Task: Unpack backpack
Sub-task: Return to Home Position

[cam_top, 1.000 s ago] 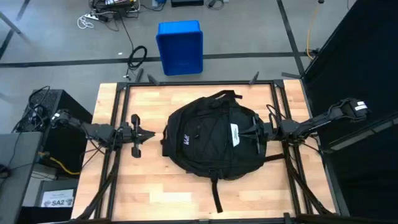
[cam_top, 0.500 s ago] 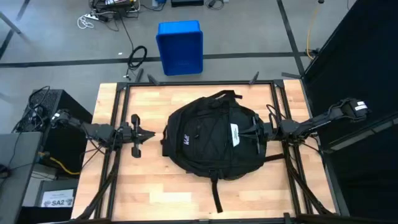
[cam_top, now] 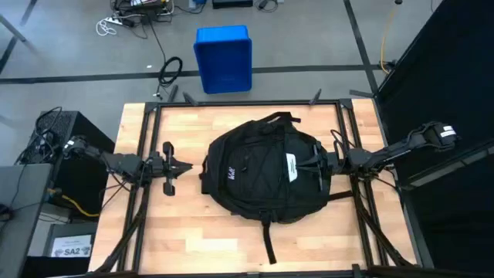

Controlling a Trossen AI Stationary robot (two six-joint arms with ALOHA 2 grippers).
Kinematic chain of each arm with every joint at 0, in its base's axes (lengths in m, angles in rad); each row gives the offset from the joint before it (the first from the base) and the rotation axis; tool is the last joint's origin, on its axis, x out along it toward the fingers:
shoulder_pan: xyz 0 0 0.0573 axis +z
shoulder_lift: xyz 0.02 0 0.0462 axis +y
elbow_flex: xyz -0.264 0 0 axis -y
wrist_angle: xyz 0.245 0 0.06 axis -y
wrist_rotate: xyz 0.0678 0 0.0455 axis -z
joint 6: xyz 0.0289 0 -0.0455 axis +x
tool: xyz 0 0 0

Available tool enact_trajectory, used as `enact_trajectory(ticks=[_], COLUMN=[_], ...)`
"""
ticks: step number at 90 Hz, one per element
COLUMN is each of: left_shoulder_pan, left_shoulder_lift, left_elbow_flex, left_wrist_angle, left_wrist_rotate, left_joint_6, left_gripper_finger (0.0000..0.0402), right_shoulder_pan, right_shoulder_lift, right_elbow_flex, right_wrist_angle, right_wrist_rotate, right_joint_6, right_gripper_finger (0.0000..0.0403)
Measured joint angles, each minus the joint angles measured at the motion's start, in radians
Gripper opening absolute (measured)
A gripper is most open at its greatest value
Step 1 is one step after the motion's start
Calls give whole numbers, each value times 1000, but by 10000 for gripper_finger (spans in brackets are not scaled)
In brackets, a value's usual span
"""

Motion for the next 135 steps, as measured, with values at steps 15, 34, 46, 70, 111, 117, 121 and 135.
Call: enact_trajectory(ticks=[15, 34, 46, 70, 111, 117, 121, 135], left_shoulder_pan=[0, 0, 0, 0, 0, 0, 0, 0], left_shoulder_lift=[0, 0, 0, 0, 0, 0, 0, 0], left_elbow_flex=[0, 0, 0, 0, 0, 0, 0, 0], left_wrist_angle=[0, 0, 0, 0, 0, 0, 0, 0], left_wrist_rotate=[0, 0, 0, 0, 0, 0, 0, 0], left_joint_6=[0, 0, 0, 0, 0, 0, 0, 0], left_gripper_finger=[0, 0, 0, 0, 0, 0, 0, 0], right_shoulder_pan=[0, 0, 0, 0, 0, 0, 0, 0], right_shoulder_lift=[0, 0, 0, 0, 0, 0, 0, 0], right_elbow_flex=[0, 0, 0, 0, 0, 0, 0, 0], right_wrist_angle=[0, 0, 0, 0, 0, 0, 0, 0], right_wrist_rotate=[0, 0, 0, 0, 0, 0, 0, 0], right_joint_6=[0, 0, 0, 0, 0, 0, 0, 0], right_gripper_finger=[11, 5, 6, 14, 17, 14, 12, 8])
